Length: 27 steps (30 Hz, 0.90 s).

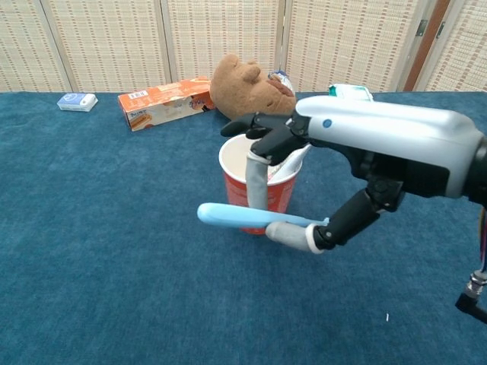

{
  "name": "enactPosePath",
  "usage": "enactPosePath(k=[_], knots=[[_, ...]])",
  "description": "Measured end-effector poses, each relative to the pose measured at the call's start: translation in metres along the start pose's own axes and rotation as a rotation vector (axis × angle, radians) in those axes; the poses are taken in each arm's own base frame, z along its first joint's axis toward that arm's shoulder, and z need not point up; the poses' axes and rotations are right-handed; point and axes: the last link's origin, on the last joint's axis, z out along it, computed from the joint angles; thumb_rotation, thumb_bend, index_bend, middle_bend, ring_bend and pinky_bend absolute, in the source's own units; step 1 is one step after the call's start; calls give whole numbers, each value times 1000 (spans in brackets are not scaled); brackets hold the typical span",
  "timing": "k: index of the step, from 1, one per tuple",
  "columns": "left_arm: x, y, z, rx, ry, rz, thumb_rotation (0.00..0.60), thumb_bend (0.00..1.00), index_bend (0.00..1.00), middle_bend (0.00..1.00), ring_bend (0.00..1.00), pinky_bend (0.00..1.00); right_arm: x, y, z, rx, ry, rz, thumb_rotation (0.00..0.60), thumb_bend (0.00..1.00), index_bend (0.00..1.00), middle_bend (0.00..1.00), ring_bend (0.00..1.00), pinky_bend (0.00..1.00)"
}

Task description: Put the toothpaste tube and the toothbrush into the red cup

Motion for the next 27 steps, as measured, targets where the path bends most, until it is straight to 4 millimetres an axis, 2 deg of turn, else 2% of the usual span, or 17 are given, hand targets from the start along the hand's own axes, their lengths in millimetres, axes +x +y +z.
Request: enactPosePath(k=[10, 19, 27], knots=[[1, 0, 0, -3, -1, -3, 600, 220, 21, 153, 90, 256, 0, -12, 30, 82, 63, 81, 600, 282, 596, 92, 0, 188], [0, -1, 0, -1, -4, -5, 600, 220, 21, 153, 90, 256, 12, -19, 49, 140, 118, 110, 600, 282, 596, 97, 0, 188], [2, -2, 1, 5, 2, -9, 600, 220, 21, 153, 90, 256, 18, -18, 70, 161, 164, 147, 600, 282, 596, 97, 0, 188]])
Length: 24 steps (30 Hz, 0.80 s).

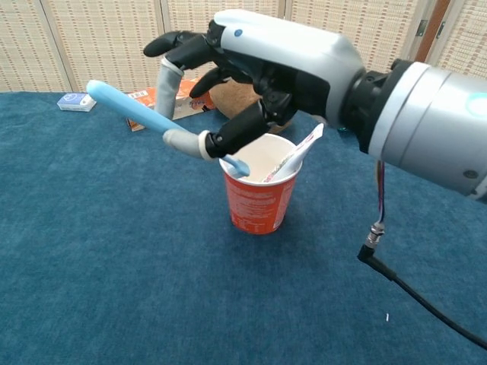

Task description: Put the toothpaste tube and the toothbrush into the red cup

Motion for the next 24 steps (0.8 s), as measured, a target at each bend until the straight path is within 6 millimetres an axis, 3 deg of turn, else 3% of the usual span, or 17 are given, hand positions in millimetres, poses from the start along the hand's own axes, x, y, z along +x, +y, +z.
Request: enactPosePath(k=[11, 24], knots=[[1, -3, 2, 12, -4, -8, 600, 221, 21, 153, 90, 256, 3, 19, 24, -4, 77, 61, 600, 281, 596, 97, 0, 188], [0, -4, 4, 19, -8, -7, 600, 220, 21, 153, 90, 256, 9, 44, 32, -45, 125, 94, 600, 281, 596, 97, 0, 189]])
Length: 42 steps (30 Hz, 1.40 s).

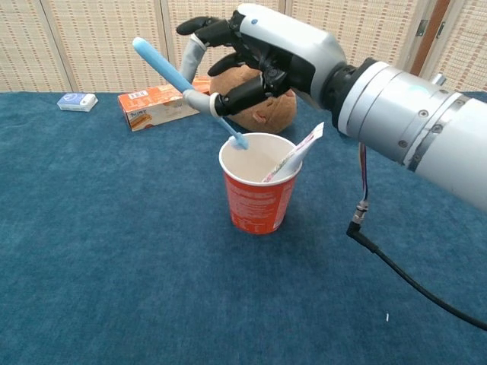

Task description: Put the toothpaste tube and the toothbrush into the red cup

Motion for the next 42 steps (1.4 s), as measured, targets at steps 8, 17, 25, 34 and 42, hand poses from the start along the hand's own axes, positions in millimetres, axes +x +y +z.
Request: enactPosePath(k=[8, 17, 25, 34, 42], knots=[[0, 0, 0, 3, 0, 1, 600, 220, 21, 153, 90, 256, -2, 21, 1, -41, 7, 54, 600, 281, 597, 97, 0, 188], [0, 0, 0, 1, 1, 1, 600, 220, 21, 153, 90, 256, -11, 41, 0, -78, -2, 170, 600, 281, 597, 97, 0, 189], [0, 1, -1, -2, 2, 1, 600, 220, 21, 153, 90, 256, -18, 55, -2, -96, -22, 211, 600, 278, 597, 97, 0, 188], [-1, 1, -1, -4, 0, 5, 600, 220, 21, 153, 90, 256, -18, 60, -2, -103, -22, 214, 600, 267, 515, 95, 0, 189], [-1, 1, -1, -3, 1, 5, 600, 220, 21, 153, 90, 256, -18, 56, 2, -94, -26, 210, 600, 243, 442, 94, 0, 188]])
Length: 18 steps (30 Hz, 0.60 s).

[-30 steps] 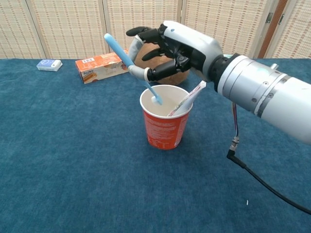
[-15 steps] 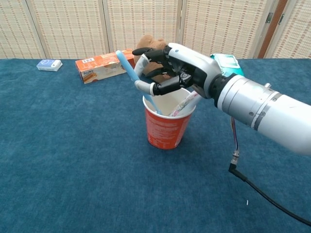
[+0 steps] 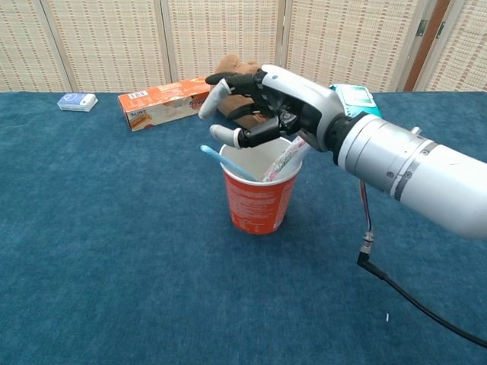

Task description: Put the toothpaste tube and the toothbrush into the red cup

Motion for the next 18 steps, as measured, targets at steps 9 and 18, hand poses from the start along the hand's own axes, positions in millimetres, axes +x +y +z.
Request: enactPosePath(k=[9, 18], knots=[[0, 0, 0, -1, 0, -2, 600, 220, 21, 154, 90, 256, -2, -6, 2, 16, -5, -2, 600, 213, 387, 94, 0, 188], [0, 0, 0, -3, -1, 2, 600, 220, 21, 154, 90, 256, 0, -26, 5, 75, -3, -27, 600, 212, 385, 94, 0, 188]])
